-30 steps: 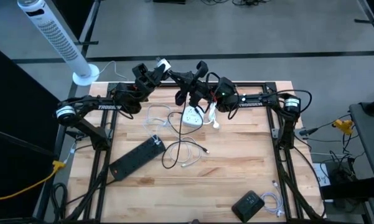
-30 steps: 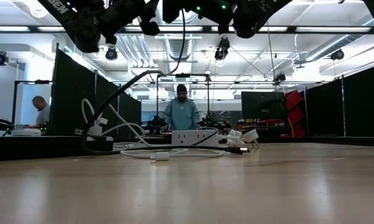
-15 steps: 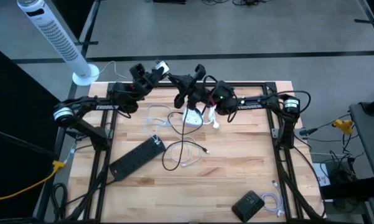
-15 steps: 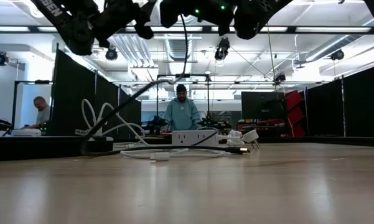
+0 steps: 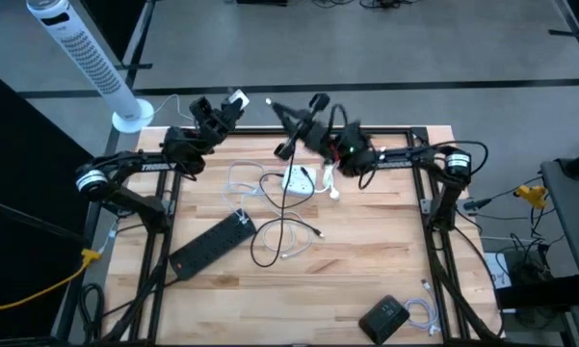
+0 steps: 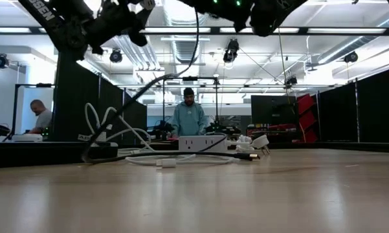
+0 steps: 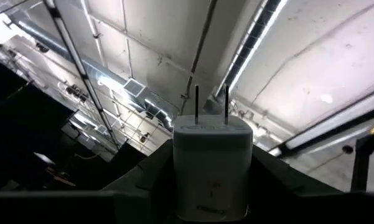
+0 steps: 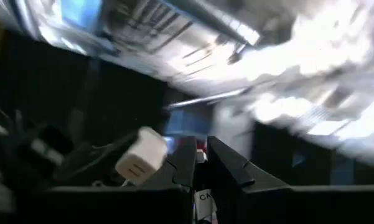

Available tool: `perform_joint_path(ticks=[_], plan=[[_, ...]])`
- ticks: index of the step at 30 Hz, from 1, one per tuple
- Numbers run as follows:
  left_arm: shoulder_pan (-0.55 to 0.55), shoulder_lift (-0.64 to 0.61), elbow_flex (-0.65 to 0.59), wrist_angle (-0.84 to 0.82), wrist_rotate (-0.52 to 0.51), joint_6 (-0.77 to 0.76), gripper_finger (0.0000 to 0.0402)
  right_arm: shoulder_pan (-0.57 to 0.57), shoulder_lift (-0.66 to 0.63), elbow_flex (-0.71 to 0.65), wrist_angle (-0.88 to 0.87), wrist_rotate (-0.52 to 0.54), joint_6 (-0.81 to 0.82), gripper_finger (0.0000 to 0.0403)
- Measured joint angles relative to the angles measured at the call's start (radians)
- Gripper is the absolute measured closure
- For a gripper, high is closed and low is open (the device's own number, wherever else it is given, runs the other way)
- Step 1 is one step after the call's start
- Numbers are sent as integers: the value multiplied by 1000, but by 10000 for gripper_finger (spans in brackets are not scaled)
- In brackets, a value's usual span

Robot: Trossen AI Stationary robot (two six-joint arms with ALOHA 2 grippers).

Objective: Insert USB
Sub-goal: Insert the black charger cable into the white charger adapter

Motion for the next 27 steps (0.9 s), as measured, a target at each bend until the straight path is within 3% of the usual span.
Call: perform_joint_path(ticks=[5,8,14,21,27], plan=[[3,-64,-25,0,175,280,258,-127,-9,-8,-80,-292,605,389],[3,-99,-27,0,284,396,258,-171,19,-9,-27,-393,862,389],[3,-123,-27,0,443,588,258,-170,98,-10,51,-502,1125,389],[4,-123,-27,-10,654,926,258,-167,200,31,217,-586,1386,389],[4,-120,-19,-16,768,991,258,-114,305,183,287,-677,1515,389]])
